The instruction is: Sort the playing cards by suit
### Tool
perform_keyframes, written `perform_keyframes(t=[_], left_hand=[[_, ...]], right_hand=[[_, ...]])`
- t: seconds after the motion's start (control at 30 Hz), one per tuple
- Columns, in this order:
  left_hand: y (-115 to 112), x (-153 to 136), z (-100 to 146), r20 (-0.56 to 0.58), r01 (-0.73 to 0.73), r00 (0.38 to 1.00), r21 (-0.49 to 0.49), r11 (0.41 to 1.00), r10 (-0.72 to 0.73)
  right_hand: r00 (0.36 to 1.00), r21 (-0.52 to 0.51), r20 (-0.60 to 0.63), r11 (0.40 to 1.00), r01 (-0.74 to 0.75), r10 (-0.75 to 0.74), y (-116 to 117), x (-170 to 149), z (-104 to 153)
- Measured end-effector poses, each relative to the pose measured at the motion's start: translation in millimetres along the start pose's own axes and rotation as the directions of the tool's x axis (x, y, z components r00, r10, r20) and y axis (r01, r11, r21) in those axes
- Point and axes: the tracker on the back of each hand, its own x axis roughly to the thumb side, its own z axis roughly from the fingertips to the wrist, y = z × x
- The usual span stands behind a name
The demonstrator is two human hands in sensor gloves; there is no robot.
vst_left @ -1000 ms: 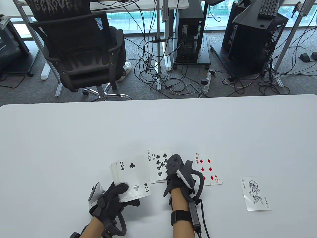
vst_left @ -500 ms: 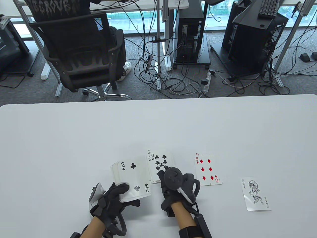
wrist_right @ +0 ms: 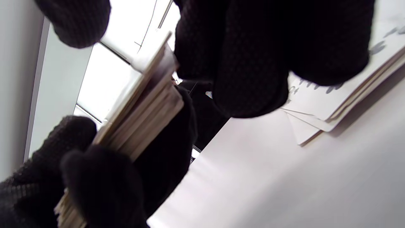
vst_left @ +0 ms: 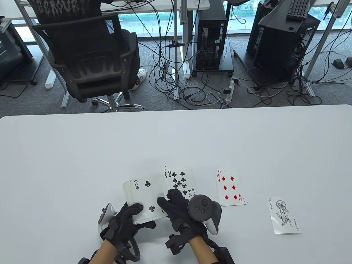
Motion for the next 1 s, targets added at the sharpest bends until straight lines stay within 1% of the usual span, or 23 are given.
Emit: perform_keyframes(t=[0.07,0.13,0.2,0.23,0.27,0.33,0.4,0.53,0.67,0.83,0.93,1.0], left_hand=[[-1,1,0,0.007,-0.003,1.000,-0.004,1.000,0.003],[-2,2,0,0.011,-0.003,1.000,-0.006,1.000,0.003],[-1,2,0,0.012,-0.004,1.000,-0.008,1.000,0.004],[-1,2,0,0.010,-0.004,1.000,-0.007,1.000,0.004],[-1,2,0,0.006,0.003,1.000,-0.002,1.000,-0.003],[0,1,0,0.004,0.008,1.000,-0.002,1.000,-0.008],[-1,2,0,0.013,0.003,1.000,-0.009,1.000,-0.003],[0,2,0,0.015,0.010,1.000,-0.009,1.000,-0.010],[0,1,0,0.014,-0.007,1.000,-0.010,1.000,0.007],[0,2,-1,0.017,0.003,1.000,-0.004,1.000,-0.003],[2,1,0,0.012,0.003,1.000,0.011,1.000,-0.003],[1,1,0,0.014,-0.005,1.000,0.013,1.000,0.005]], right_hand=[[0.990,0.018,0.054,0.991,-0.129,0.128,4,10,2],[0.974,0.035,0.085,0.977,-0.212,0.208,8,16,3],[0.962,0.060,0.108,0.964,-0.260,0.253,12,18,3],[0.956,0.054,0.110,0.958,-0.280,0.273,14,17,4],[0.955,0.038,0.112,0.959,-0.281,0.275,15,16,4],[0.969,-0.046,0.095,0.973,-0.225,0.229,15,13,6],[0.978,-0.093,0.092,0.980,-0.177,0.186,15,13,7],[0.971,-0.154,0.110,0.969,-0.195,0.213,11,12,8],[0.985,-0.189,0.091,0.974,-0.127,0.146,9,8,8],[0.996,-0.197,0.045,0.978,-0.069,0.079,6,1,6],[0.996,-0.221,0.003,0.972,-0.084,0.086,-1,-7,5],[0.998,-0.229,-0.028,0.972,-0.058,0.053,-8,-14,4]])
